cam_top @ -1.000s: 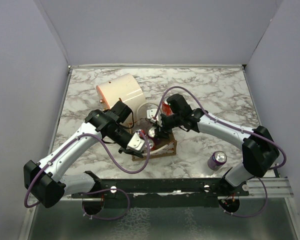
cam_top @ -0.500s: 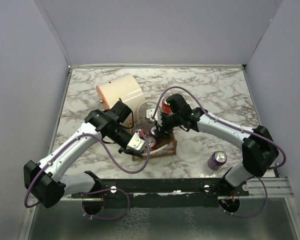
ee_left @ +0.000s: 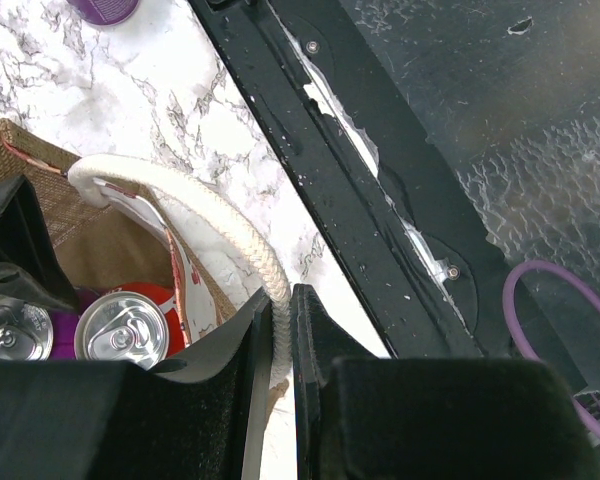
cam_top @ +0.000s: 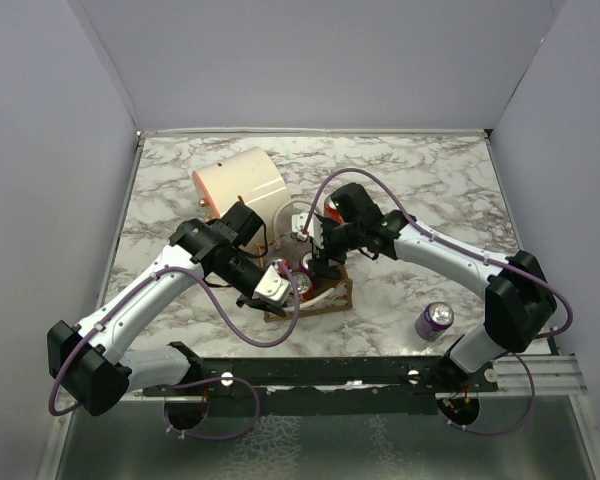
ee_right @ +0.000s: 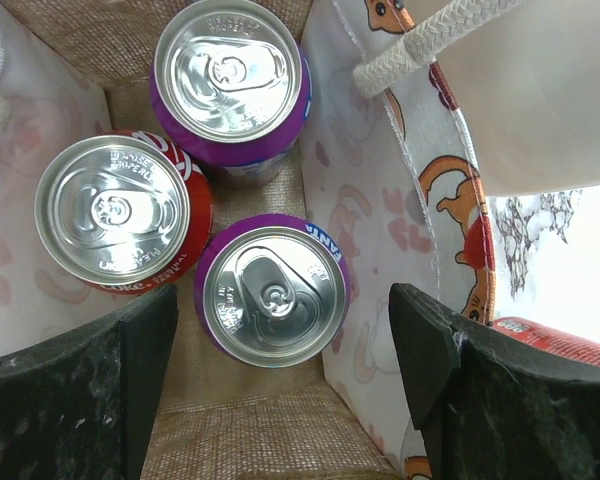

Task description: Place the beverage into the canvas bag

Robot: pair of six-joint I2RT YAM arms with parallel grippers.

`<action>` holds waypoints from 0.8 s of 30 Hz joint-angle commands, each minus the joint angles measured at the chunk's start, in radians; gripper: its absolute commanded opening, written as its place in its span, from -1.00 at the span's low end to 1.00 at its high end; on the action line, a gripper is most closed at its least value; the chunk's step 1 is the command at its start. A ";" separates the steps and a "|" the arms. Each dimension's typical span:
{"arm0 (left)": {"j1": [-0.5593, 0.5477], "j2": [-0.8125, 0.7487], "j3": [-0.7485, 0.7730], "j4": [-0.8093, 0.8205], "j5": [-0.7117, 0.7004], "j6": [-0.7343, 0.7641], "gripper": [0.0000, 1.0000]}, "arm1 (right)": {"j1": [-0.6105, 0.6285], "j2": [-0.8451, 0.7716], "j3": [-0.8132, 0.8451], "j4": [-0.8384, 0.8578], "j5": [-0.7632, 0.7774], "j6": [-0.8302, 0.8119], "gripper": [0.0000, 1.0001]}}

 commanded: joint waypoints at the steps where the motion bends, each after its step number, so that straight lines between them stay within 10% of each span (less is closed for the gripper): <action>1: 0.008 -0.021 0.013 -0.019 0.016 0.025 -0.69 | -0.005 -0.044 0.056 -0.046 -0.058 0.029 0.72; 24: 0.001 -0.001 -0.018 0.022 -0.066 -0.025 -0.76 | -0.281 -0.436 -0.038 -0.246 -0.117 0.112 0.74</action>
